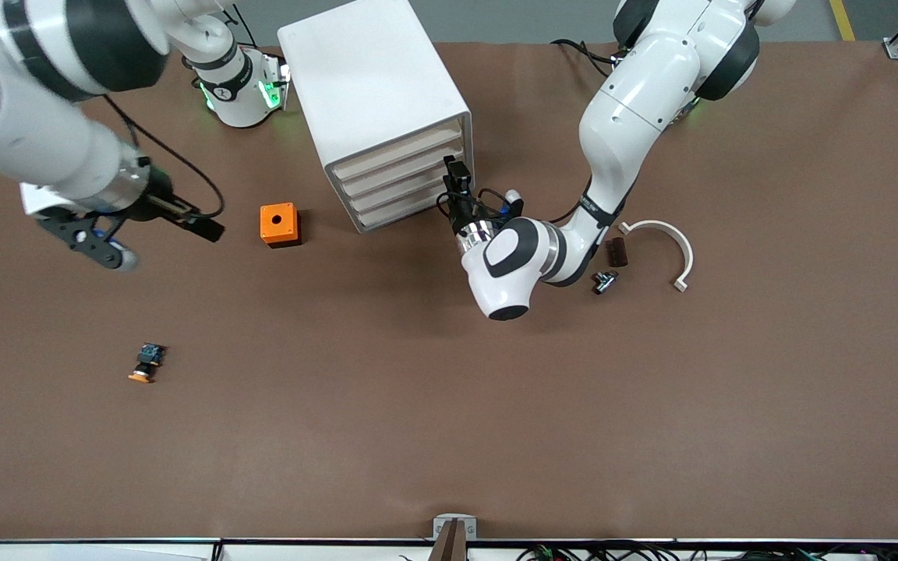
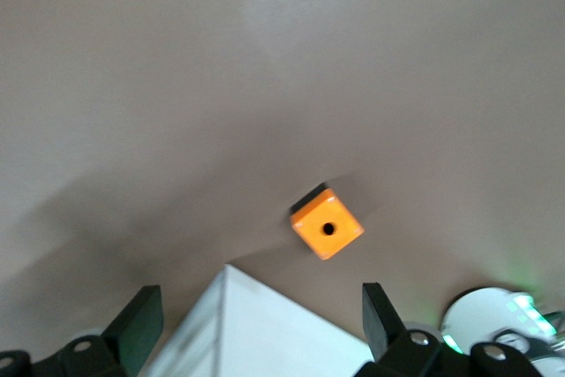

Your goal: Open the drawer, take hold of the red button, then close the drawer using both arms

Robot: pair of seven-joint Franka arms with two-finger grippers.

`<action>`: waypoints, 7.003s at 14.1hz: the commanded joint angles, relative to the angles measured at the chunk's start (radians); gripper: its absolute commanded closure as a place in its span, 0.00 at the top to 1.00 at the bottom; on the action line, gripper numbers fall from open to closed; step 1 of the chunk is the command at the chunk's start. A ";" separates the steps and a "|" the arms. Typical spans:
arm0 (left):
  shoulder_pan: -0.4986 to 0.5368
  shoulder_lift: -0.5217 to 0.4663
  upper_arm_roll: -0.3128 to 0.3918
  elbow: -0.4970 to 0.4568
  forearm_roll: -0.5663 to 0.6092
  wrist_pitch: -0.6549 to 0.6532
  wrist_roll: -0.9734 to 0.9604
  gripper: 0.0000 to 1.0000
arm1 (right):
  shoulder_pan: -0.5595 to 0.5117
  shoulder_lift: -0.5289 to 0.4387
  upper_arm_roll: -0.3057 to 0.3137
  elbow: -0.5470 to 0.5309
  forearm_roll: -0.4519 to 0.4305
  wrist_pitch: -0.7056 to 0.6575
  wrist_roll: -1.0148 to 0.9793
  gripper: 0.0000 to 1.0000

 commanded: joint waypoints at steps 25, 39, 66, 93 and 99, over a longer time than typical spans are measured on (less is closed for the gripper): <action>0.031 -0.012 -0.026 -0.048 -0.077 -0.014 0.008 0.08 | 0.192 0.044 -0.012 0.018 0.039 0.098 0.327 1.00; 0.207 -0.007 -0.019 -0.042 -0.079 -0.013 0.011 0.11 | 0.274 0.118 -0.012 0.046 0.098 0.182 0.460 1.00; 0.251 -0.087 0.026 0.117 -0.024 0.058 0.966 1.00 | 0.567 0.340 -0.013 -0.005 0.088 0.365 0.853 1.00; 0.071 -0.245 0.008 0.033 0.837 0.613 1.189 1.00 | 0.448 0.385 -0.013 0.183 0.180 0.155 0.726 0.00; 0.022 -0.249 0.008 0.021 0.888 0.603 1.184 1.00 | 0.267 0.328 -0.023 0.244 0.150 0.049 0.335 0.00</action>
